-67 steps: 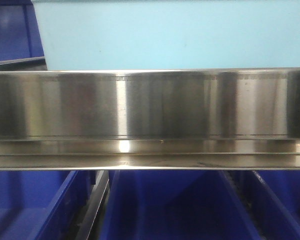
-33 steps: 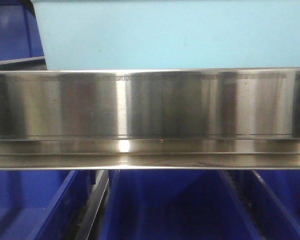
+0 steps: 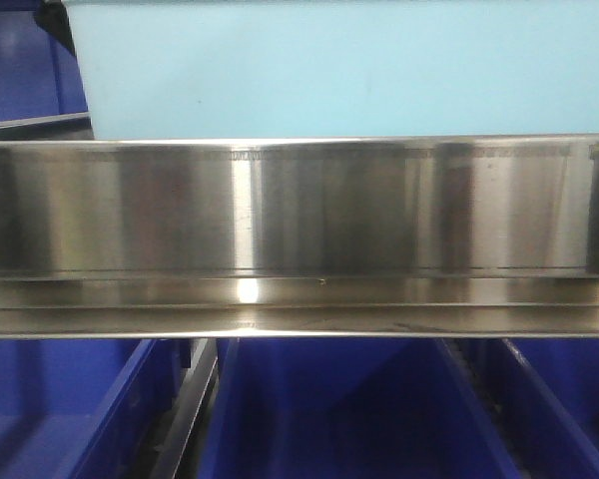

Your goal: Move two blue bins to right shelf middle

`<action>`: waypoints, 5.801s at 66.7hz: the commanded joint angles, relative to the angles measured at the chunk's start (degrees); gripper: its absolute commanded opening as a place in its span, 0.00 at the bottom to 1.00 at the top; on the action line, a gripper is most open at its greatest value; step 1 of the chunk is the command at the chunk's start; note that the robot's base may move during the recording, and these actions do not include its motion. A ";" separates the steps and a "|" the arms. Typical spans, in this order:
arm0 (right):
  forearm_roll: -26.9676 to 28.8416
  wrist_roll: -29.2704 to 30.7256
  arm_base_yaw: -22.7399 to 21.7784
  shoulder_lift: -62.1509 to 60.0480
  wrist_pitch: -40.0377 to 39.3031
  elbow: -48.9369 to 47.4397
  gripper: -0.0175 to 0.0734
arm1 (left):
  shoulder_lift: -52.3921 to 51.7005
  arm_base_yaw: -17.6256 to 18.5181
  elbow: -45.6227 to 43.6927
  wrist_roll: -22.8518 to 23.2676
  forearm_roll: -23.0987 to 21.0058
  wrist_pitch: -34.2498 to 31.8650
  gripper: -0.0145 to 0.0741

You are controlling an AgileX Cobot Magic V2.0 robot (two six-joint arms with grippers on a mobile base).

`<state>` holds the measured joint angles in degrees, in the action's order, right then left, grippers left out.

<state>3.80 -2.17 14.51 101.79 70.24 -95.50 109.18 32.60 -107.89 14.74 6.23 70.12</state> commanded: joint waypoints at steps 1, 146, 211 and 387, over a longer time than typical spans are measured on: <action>-0.14 0.08 -0.24 -0.88 -0.27 0.14 0.53 | -0.34 0.16 -0.55 0.50 -1.06 -0.15 0.64; -0.14 0.08 -0.14 -11.15 -6.24 -24.35 0.01 | -10.13 0.38 -26.59 0.50 -1.63 -0.15 0.04; -0.14 0.08 -0.14 -11.15 -6.24 -24.35 0.01 | -10.13 0.38 -26.59 0.50 -1.40 -0.15 0.04; -0.14 0.08 -0.14 -11.15 -9.82 -24.33 0.01 | -10.13 0.38 -26.59 0.50 2.09 -0.15 0.04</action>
<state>5.45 -1.06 14.72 90.70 64.17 -119.37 100.06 32.47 -133.50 15.65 10.64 71.68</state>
